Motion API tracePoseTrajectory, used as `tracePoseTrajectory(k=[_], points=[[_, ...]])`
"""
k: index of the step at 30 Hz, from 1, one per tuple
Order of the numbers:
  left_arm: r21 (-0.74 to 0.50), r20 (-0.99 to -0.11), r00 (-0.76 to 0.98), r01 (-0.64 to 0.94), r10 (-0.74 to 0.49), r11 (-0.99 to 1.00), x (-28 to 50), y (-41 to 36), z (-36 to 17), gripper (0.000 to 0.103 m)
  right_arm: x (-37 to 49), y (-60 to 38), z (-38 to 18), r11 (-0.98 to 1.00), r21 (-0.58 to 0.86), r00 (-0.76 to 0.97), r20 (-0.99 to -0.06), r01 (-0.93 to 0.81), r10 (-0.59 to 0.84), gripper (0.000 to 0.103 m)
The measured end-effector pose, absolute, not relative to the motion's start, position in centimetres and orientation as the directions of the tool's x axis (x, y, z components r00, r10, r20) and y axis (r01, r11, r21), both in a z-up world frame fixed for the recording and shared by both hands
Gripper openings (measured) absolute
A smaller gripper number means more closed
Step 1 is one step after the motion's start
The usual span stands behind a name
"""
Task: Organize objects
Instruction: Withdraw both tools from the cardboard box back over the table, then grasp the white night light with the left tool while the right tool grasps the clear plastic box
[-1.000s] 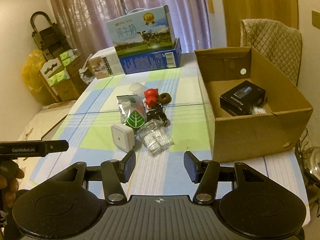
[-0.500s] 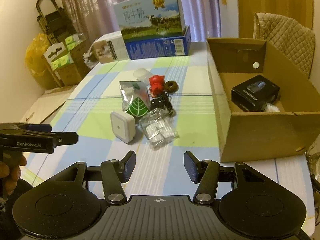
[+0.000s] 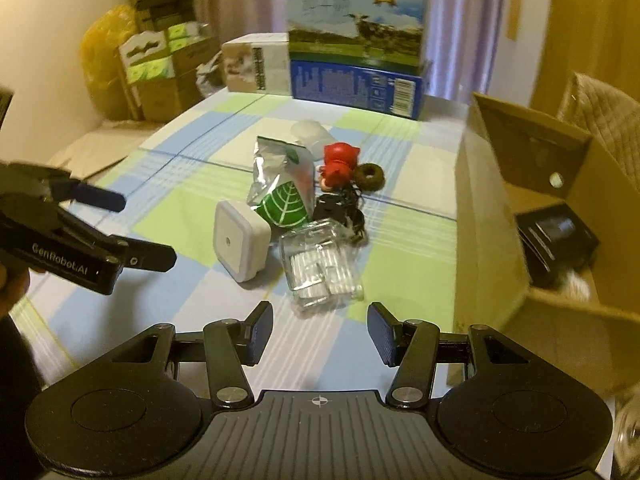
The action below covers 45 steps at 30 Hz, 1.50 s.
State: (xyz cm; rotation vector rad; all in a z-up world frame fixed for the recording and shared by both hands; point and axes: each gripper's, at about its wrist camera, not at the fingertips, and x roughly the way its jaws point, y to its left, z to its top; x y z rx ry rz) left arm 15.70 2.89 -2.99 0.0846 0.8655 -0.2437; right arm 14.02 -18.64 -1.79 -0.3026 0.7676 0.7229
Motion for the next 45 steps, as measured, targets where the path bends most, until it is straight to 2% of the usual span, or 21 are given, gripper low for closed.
tracePoseTrajectory(k=[20, 23, 27, 32, 40, 43, 45], points=[[-0.01, -0.778, 0.596, 0.307, -0.2, 0.952, 19.0, 3.1, -5.7, 0.101, 18.3, -13.2, -7.6, 0.57, -0.141, 0.46, -0.756, -0.809, 0.466, 0.05], [-0.012, -0.78, 0.593, 0.309, -0.203, 0.951, 19.2, 3.1, -6.0, 0.101, 18.4, -12.7, -8.2, 0.551, -0.169, 0.468, -0.753, -0.817, 0.462, 0.046], [-0.013, -0.781, 0.589, 0.317, -0.207, 0.949, 19.6, 2.9, -6.3, 0.101, 18.6, -12.5, -8.6, 0.546, -0.182, 0.471, -0.756, -0.818, 0.454, 0.031], [-0.019, -0.778, 0.585, 0.34, -0.227, 0.94, 20.0, 2.0, -6.7, 0.1, 19.0, -13.5, -8.2, 0.601, -0.172, 0.5, -0.749, -0.78, 0.434, 0.028], [-0.034, -0.764, 0.595, 0.349, -0.25, 0.936, 21.0, 0.1, -7.6, 0.087, 19.0, -15.8, -7.5, 0.701, -0.097, 0.521, -0.742, -0.706, 0.422, 0.028], [-0.018, -0.762, 0.604, 0.344, -0.236, 0.939, 21.2, -0.7, -7.9, 0.078, 18.7, -15.8, -7.5, 0.707, -0.094, 0.523, -0.741, -0.701, 0.421, 0.028], [-0.01, -0.762, 0.606, 0.34, -0.227, 0.94, 21.2, -1.1, -7.9, 0.067, 18.7, -15.9, -7.4, 0.709, -0.09, 0.523, -0.741, -0.699, 0.422, 0.028]])
